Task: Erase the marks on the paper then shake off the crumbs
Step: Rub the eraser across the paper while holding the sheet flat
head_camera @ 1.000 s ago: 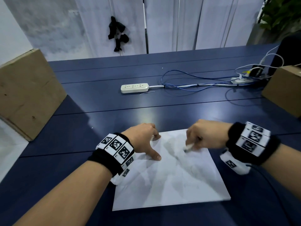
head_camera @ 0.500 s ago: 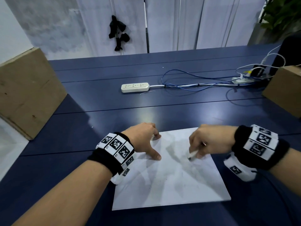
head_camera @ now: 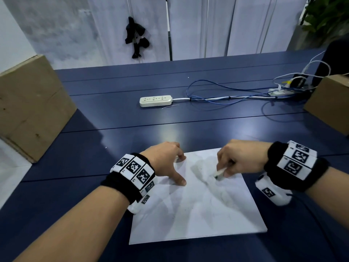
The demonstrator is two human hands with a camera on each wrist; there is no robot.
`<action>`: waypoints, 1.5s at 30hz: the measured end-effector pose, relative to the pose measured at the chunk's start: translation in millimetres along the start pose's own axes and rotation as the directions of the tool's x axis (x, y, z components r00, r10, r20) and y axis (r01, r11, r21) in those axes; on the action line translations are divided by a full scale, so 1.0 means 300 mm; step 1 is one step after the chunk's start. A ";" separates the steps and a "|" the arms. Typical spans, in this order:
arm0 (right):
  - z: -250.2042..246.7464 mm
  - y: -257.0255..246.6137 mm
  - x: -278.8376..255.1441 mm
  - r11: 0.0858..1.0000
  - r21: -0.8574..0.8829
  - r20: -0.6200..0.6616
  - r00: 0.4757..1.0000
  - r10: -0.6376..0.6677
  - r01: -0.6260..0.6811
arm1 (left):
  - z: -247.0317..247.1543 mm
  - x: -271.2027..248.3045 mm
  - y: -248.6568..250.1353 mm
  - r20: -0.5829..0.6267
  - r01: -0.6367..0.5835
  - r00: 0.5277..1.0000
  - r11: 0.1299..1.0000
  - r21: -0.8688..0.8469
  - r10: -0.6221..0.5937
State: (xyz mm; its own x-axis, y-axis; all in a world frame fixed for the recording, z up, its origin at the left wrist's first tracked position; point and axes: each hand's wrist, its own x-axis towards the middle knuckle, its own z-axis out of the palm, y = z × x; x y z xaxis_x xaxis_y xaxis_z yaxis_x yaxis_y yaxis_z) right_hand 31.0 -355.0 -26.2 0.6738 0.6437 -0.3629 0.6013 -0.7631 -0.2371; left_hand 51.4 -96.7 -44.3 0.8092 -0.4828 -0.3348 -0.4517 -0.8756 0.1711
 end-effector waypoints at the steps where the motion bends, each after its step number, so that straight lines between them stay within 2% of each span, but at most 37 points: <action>1: -0.006 0.015 0.019 0.999 0.005 -0.051 0.998 0.046 -0.045 | -0.001 -0.001 0.001 0.001 0.000 1.000 1.000 0.002 0.000; 4: -0.041 0.064 0.078 0.986 -0.021 -0.184 0.970 0.159 -0.165 | 0.000 -0.004 0.001 -0.002 -0.001 1.000 1.000 -0.003 0.001; 7: -0.027 0.065 0.074 0.982 -0.064 -0.224 0.962 0.158 -0.176 | 0.002 -0.003 0.001 -0.006 -0.003 1.000 1.000 0.005 0.003; 9: -0.006 0.029 0.031 0.995 -0.043 -0.147 0.986 0.081 -0.088 | 0.000 -0.003 0.002 -0.005 -0.004 1.000 1.000 0.007 0.004; 11: 0.006 -0.009 -0.005 1.000 0.016 0.007 1.000 -0.022 0.022 | -0.002 -0.001 0.001 -0.005 -0.005 1.000 1.000 0.010 0.005; 12: 0.007 -0.012 -0.008 0.999 0.044 0.036 0.999 -0.030 0.028 | -0.003 0.000 0.003 -0.004 -0.005 1.000 1.000 0.010 0.005; 14: -0.010 0.007 0.020 0.999 0.013 -0.041 0.999 0.034 -0.034 | -0.003 0.001 0.005 0.002 -0.003 1.000 1.000 0.011 0.003; 16: -0.041 0.044 0.063 0.991 -0.060 -0.174 0.979 0.110 -0.122 | -0.004 0.001 0.004 0.000 -0.001 1.000 1.000 0.011 0.001; 19: -0.048 0.065 0.083 0.984 -0.067 -0.214 0.965 0.150 -0.167 | 0.000 0.001 -0.001 -0.005 0.003 1.000 1.000 0.001 -0.003; 21: -0.028 0.034 0.044 0.991 -0.067 -0.155 0.983 0.100 -0.111 | 0.003 0.005 -0.005 -0.006 0.000 1.000 1.000 -0.005 0.000; 24: -0.001 -0.006 -0.013 1.000 -0.014 0.040 0.999 -0.011 0.012 | -0.001 0.004 -0.003 0.005 0.000 1.000 1.000 0.004 0.000; 25: 0.002 -0.001 -0.007 1.000 0.013 0.049 0.999 -0.016 0.015 | -0.003 0.003 -0.001 0.009 0.001 1.000 1.000 0.007 -0.002; 27: -0.011 0.030 0.028 0.999 0.020 -0.065 0.997 0.050 -0.049 | -0.006 0.004 0.006 0.013 -0.001 1.000 1.000 0.012 0.000; 29: -0.036 0.067 0.068 0.992 -0.014 -0.214 0.970 0.117 -0.123 | -0.007 0.002 0.006 0.010 0.001 1.000 1.000 0.008 -0.001; 31: -0.044 0.078 0.077 0.989 -0.038 -0.253 0.959 0.128 -0.142 | -0.006 0.000 0.006 0.007 0.005 1.000 1.000 0.003 -0.005; 33: -0.035 0.059 0.047 0.995 -0.036 -0.196 0.977 0.089 -0.097 | -0.004 0.000 0.004 0.005 0.004 1.000 1.000 -0.001 -0.004; 37: 0.000 0.016 -0.019 0.999 0.051 0.037 0.999 -0.013 0.011 | -0.004 0.000 0.004 0.004 0.005 1.000 1.000 -0.004 -0.005; 38: -0.001 0.020 -0.012 0.998 0.059 0.033 0.999 -0.003 0.001 | -0.004 -0.001 0.006 0.004 0.004 1.000 1.000 -0.004 -0.004; 42: -0.049 0.067 0.066 0.989 -0.018 -0.191 0.972 0.140 -0.146 | -0.004 0.001 0.006 0.007 0.006 1.000 1.000 0.005 -0.006; 45: -0.041 0.066 0.070 0.980 -0.079 -0.234 0.959 0.159 -0.182 | -0.003 0.003 0.004 0.007 0.005 1.000 1.000 0.000 -0.005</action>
State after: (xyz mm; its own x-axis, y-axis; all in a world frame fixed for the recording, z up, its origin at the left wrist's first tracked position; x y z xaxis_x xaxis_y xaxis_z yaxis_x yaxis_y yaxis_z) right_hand 62.4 -356.0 -27.5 0.8426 0.5095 -0.1746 0.5005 -0.8605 -0.0956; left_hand 51.9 -98.1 -43.7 0.8090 -0.4782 -0.3419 -0.4475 -0.8781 0.1693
